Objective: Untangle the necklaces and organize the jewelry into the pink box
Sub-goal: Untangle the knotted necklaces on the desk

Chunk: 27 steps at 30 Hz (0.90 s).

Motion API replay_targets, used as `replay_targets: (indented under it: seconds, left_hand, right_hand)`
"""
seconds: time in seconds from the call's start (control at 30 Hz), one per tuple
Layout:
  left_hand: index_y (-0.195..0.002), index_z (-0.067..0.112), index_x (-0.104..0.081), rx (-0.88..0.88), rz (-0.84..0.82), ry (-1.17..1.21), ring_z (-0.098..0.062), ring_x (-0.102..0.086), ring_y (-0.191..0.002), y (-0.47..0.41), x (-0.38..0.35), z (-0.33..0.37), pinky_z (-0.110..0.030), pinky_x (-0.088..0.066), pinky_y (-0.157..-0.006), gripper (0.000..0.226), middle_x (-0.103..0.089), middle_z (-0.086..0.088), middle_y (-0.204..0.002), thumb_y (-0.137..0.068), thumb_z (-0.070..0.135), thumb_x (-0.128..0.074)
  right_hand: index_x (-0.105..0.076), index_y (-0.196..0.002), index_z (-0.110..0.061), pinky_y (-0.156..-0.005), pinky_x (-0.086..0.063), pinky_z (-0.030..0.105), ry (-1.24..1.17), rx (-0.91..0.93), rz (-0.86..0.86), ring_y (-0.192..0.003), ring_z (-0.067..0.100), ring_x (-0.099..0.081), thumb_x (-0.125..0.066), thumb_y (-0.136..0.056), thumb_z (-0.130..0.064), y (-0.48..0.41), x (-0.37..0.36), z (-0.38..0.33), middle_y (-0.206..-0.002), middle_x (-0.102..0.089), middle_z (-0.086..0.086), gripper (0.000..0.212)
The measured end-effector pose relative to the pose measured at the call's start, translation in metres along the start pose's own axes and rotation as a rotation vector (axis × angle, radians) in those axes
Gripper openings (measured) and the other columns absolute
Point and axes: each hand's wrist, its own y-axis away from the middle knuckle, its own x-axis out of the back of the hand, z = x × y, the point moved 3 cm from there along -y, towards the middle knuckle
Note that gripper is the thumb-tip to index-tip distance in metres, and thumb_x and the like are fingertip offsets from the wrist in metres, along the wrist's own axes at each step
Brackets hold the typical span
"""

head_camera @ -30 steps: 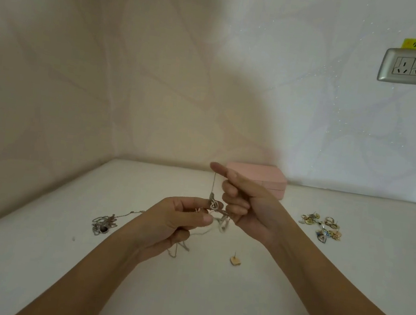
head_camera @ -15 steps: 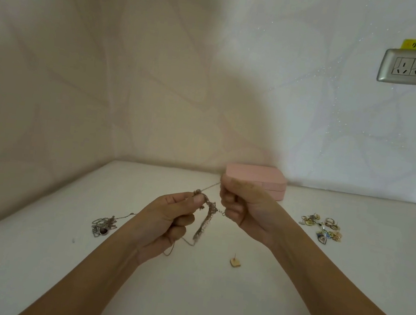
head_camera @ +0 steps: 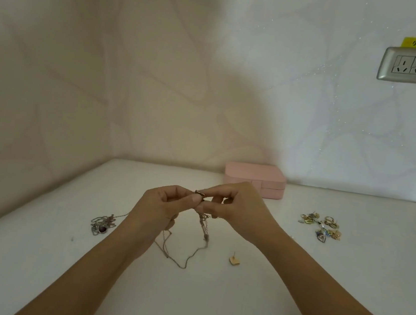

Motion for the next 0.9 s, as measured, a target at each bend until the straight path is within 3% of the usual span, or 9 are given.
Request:
replay_targets:
  seconds: [0.1, 0.27, 0.43, 0.63, 0.73, 0.8, 0.9]
  left_hand:
    - [-0.082, 0.009, -0.072, -0.025, 0.014, -0.012, -0.009, -0.02, -0.047, -0.001, 0.002, 0.0, -0.016, -0.019, -0.042, 0.027, -0.042, 0.012, -0.045, -0.066, 0.031, -0.071]
    - [-0.086, 0.012, -0.074, 0.047, -0.073, 0.002, -0.006, -0.021, -0.045, -0.001, 0.005, 0.001, -0.013, -0.022, -0.039, 0.026, -0.035, 0.008, -0.051, -0.067, 0.03, -0.07]
    - [-0.099, 0.01, -0.072, 0.061, -0.14, -0.026, -0.004, -0.023, -0.045, 0.0, 0.008, 0.005, -0.013, -0.023, -0.04, 0.023, -0.052, 0.013, -0.053, -0.077, 0.016, -0.069]
    - [-0.094, 0.005, -0.072, 0.058, -0.11, -0.13, -0.004, -0.026, -0.043, -0.002, 0.009, 0.004, -0.012, -0.026, -0.042, 0.012, -0.045, 0.014, -0.048, -0.084, 0.008, -0.066]
    - [-0.09, 0.005, -0.072, 0.081, -0.109, -0.129, -0.004, -0.025, -0.042, -0.001, 0.011, 0.003, -0.013, -0.025, -0.04, 0.009, -0.04, 0.011, -0.047, -0.083, 0.01, -0.067]
    - [-0.08, 0.008, -0.071, 0.091, -0.115, -0.137, -0.005, -0.025, -0.043, -0.001, 0.012, 0.002, -0.014, -0.025, -0.04, 0.008, -0.035, 0.009, -0.05, -0.083, 0.015, -0.069]
    - [-0.062, 0.015, -0.063, 0.09, -0.112, -0.124, -0.007, -0.024, -0.045, -0.002, 0.012, -0.001, -0.015, -0.024, -0.04, 0.024, -0.034, 0.006, -0.054, -0.085, 0.02, -0.067]
  right_hand:
    - [-0.07, -0.074, -0.025, -0.055, -0.036, 0.009, -0.048, -0.08, -0.028, -0.046, 0.0, -0.042, -0.083, -0.07, -0.018, 0.001, 0.002, 0.0, -0.064, -0.06, -0.013, 0.015]
    - [-0.063, -0.083, -0.015, -0.055, -0.039, 0.017, -0.337, -0.159, -0.207, -0.055, 0.009, -0.043, -0.073, -0.079, -0.003, 0.004, -0.004, 0.003, -0.073, -0.062, -0.005, 0.016]
    - [-0.062, -0.087, -0.012, -0.056, -0.041, 0.016, -0.597, -0.215, -0.213, -0.055, 0.008, -0.046, -0.062, -0.086, -0.001, 0.0, -0.006, 0.005, -0.069, -0.055, -0.003, 0.011]
    - [-0.056, -0.081, -0.011, -0.055, -0.033, 0.02, -0.59, -0.22, -0.21, -0.054, 0.009, -0.042, -0.052, -0.095, -0.012, 0.0, -0.016, 0.006, -0.072, -0.057, -0.002, 0.015]
    - [-0.054, -0.082, -0.01, -0.057, -0.038, 0.021, -0.579, -0.191, -0.195, -0.059, 0.011, -0.049, -0.051, -0.097, -0.01, 0.0, -0.018, 0.006, -0.074, -0.059, 0.001, 0.015]
    - [-0.054, -0.086, -0.009, -0.057, -0.04, 0.02, -0.544, -0.148, -0.188, -0.061, 0.011, -0.051, -0.053, -0.095, -0.005, 0.001, -0.017, 0.006, -0.074, -0.059, 0.001, 0.009]
    - [-0.061, -0.093, -0.012, -0.056, -0.036, 0.018, -0.434, -0.116, -0.187, -0.061, 0.009, -0.049, -0.062, -0.088, -0.001, 0.001, -0.01, 0.004, -0.074, -0.061, -0.004, 0.012]
